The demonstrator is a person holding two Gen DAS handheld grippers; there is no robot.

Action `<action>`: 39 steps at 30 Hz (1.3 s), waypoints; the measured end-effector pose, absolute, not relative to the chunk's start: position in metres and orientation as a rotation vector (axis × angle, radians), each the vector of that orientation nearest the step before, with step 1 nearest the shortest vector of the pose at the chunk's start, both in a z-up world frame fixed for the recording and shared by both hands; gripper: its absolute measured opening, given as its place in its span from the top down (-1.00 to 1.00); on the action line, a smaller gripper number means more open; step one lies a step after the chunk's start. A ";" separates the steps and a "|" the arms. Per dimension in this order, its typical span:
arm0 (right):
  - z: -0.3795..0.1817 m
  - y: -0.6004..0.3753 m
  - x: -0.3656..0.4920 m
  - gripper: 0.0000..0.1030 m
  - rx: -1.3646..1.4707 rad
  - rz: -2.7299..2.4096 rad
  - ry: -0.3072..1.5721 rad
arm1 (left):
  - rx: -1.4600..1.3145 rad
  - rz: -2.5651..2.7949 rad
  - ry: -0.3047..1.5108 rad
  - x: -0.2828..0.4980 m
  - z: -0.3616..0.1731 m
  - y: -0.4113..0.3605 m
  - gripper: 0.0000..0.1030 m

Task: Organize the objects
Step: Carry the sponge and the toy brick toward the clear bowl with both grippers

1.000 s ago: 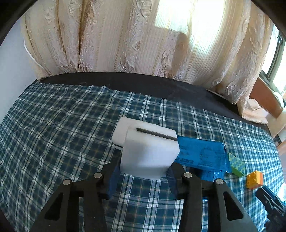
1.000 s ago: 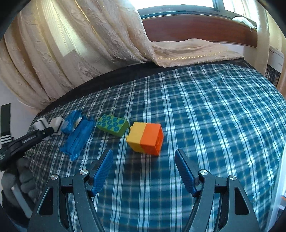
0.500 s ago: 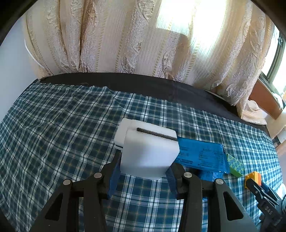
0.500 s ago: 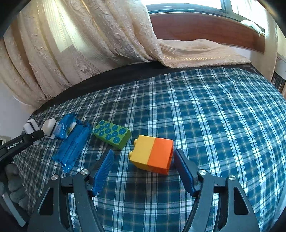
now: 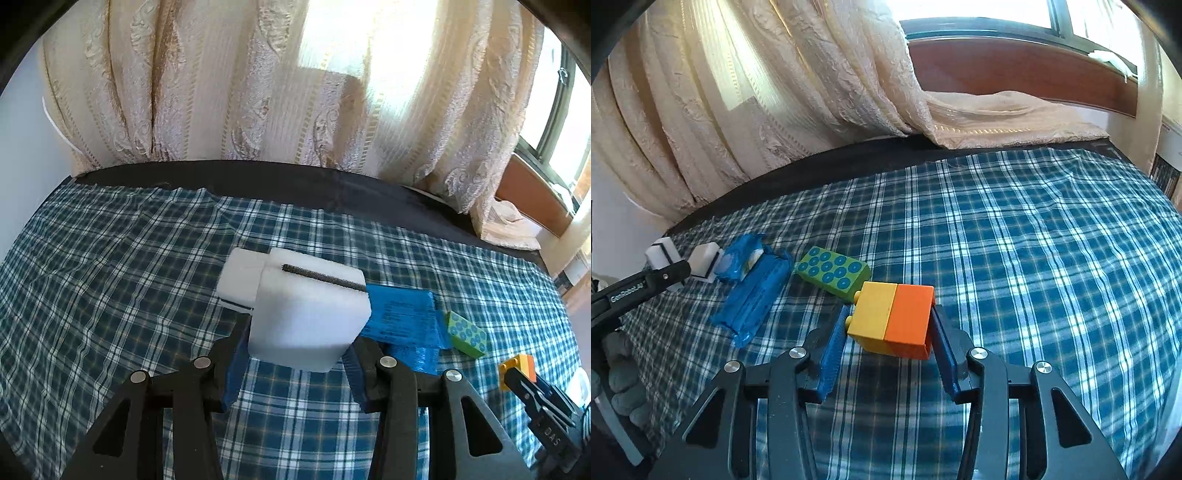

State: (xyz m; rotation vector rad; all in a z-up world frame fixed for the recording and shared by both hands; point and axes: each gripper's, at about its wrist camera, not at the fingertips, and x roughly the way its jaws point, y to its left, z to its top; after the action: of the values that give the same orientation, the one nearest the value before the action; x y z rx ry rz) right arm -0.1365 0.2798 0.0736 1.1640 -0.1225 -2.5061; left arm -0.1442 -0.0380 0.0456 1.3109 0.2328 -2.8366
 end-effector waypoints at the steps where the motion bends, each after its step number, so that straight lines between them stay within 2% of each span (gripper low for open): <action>1: 0.075 0.282 -0.134 0.11 1.159 -2.508 -0.129 | 1.310 -2.843 0.230 -0.143 0.047 -0.037 0.05; 10: 0.103 0.320 -0.078 0.10 1.052 -2.573 -0.213 | 1.318 -2.901 0.194 -0.131 0.052 -0.017 0.05; 26: 0.140 0.401 -0.002 0.10 0.922 -2.732 -0.336 | 1.261 -3.079 0.024 -0.087 0.074 0.039 0.05; 39: 0.140 0.476 0.019 0.10 0.911 -2.870 -0.494 | 1.278 -3.177 -0.107 -0.063 0.087 0.096 0.05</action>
State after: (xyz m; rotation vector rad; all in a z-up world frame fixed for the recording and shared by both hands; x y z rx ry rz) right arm 0.0195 0.4755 0.1396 0.9114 -0.4943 -2.8700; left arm -0.0632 0.0963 0.0865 1.2782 -0.1073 -3.1767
